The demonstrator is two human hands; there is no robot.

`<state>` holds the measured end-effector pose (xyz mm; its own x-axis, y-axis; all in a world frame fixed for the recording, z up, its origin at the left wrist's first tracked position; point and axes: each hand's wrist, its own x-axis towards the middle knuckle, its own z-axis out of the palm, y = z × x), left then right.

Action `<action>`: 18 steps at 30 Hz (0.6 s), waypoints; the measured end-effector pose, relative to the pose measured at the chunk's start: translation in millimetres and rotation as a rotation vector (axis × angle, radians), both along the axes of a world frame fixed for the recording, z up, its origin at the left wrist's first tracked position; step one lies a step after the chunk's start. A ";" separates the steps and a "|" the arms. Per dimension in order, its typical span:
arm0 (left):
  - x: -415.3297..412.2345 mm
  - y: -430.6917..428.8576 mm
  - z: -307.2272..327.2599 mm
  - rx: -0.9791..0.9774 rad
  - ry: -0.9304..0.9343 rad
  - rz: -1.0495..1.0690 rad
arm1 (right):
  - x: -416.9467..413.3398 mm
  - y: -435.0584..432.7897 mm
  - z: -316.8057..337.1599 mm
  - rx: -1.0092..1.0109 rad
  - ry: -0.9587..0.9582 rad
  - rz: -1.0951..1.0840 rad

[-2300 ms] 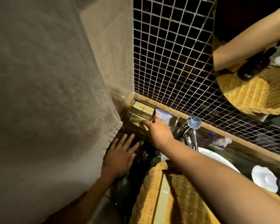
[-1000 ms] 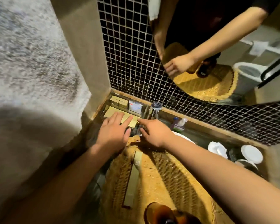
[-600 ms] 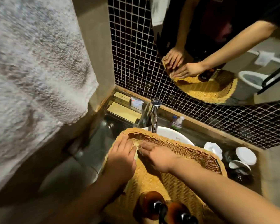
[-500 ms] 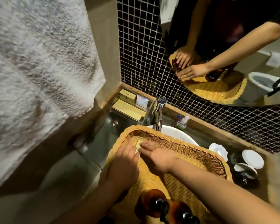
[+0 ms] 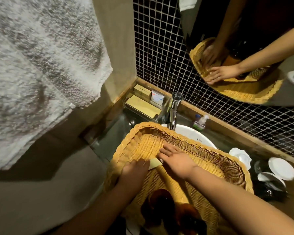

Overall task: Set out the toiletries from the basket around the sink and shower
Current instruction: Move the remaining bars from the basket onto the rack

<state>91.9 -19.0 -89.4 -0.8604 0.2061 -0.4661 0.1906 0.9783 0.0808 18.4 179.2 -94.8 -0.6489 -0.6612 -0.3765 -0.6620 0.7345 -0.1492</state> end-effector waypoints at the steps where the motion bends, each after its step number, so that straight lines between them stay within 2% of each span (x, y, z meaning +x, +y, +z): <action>1: -3.2 3.2 -0.7 0.007 -0.011 -0.014 | 3.2 7.5 1.2 0.006 -0.003 -0.020; 4: -14.6 17.0 -0.9 0.016 -0.046 -0.071 | 16.3 33.2 4.9 0.058 -0.002 -0.091; 7: -28.2 30.2 5.6 -0.020 0.008 -0.145 | 28.6 52.2 13.2 0.055 -0.019 -0.192; 13: -64.7 35.2 68.0 -0.033 0.307 -0.277 | 19.2 65.1 51.5 -0.181 0.065 -0.321; 18: -117.2 11.5 121.1 -0.046 0.510 -0.317 | -20.6 40.0 89.8 -0.240 0.235 -0.295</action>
